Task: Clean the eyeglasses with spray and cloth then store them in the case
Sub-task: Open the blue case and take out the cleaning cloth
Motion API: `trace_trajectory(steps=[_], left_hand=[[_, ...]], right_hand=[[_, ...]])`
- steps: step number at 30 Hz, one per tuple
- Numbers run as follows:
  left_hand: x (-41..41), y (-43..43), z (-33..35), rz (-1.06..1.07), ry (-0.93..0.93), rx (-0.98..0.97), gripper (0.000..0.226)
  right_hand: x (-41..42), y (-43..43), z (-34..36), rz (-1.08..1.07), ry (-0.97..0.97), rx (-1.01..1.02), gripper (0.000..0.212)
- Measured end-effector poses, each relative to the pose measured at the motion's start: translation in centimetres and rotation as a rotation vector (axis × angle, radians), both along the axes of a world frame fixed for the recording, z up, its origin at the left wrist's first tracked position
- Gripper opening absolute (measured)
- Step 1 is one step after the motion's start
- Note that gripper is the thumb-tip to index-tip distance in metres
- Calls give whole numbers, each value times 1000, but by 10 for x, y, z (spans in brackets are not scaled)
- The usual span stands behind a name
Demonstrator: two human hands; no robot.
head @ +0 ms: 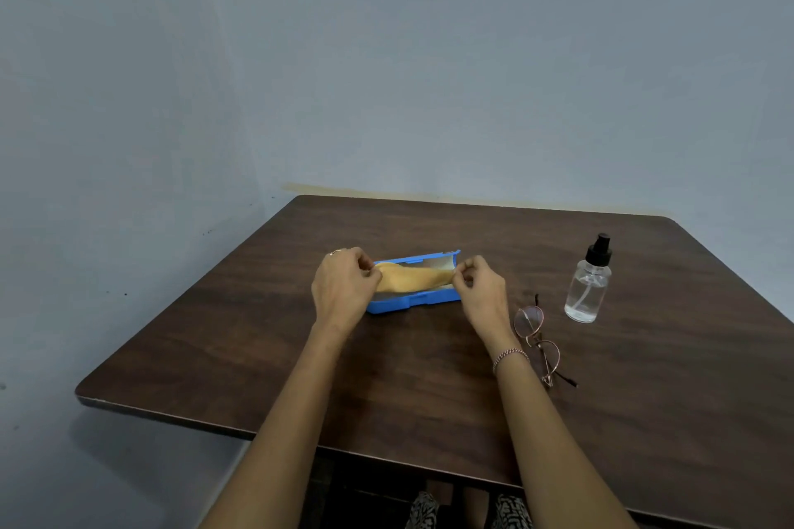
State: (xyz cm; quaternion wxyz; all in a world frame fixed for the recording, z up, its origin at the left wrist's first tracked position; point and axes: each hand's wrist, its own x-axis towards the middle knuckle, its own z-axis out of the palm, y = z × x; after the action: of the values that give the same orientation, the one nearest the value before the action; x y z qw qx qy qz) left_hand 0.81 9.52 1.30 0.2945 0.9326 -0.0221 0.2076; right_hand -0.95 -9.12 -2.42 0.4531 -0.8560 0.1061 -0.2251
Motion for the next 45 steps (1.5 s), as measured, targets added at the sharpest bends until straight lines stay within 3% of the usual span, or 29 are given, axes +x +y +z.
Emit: trace_trajectory(steps=[5,8,12,15,20,24,28,31,33,35,37,40,42,45], left_hand=[[-5,0,6,-30,54,-60,7],[-5,0,11,-64,117,-199,6],[-13,-3,21,-189,418,-734,14],[-25,-3,27,-310,633,-1064,7],[-37,-3,32,-390,679,-1375,12],[-42,-4,35,-454,718,-1494,20],[-47,-7,34,-560,790,-1538,31],[-49,-8,32,-610,829,-1543,30],[-50,-8,31,-626,830,-1524,25],[-51,-9,29,-574,784,-1470,15],[-52,-10,23,-498,726,-1339,9],[-53,-10,10,-454,701,-1190,32],[-53,-9,3,-417,698,-1160,32],[-55,-14,-6,-369,721,-1183,22]], right_hand=[[-3,1,0,-26,-45,181,9],[-6,3,2,-56,-67,304,7],[-8,5,4,-24,-84,510,4],[-10,7,6,30,-51,684,7],[-17,12,10,122,50,839,14],[-30,16,14,230,167,982,39],[-46,15,19,439,392,1201,55],[-55,14,19,571,450,1339,64],[-57,13,18,545,413,1417,61],[-57,9,17,461,324,1464,41],[-55,4,17,367,226,1403,21],[-54,-2,22,226,104,1216,36],[-53,-5,25,142,37,1004,47],[-49,-3,26,-12,-74,550,47]])
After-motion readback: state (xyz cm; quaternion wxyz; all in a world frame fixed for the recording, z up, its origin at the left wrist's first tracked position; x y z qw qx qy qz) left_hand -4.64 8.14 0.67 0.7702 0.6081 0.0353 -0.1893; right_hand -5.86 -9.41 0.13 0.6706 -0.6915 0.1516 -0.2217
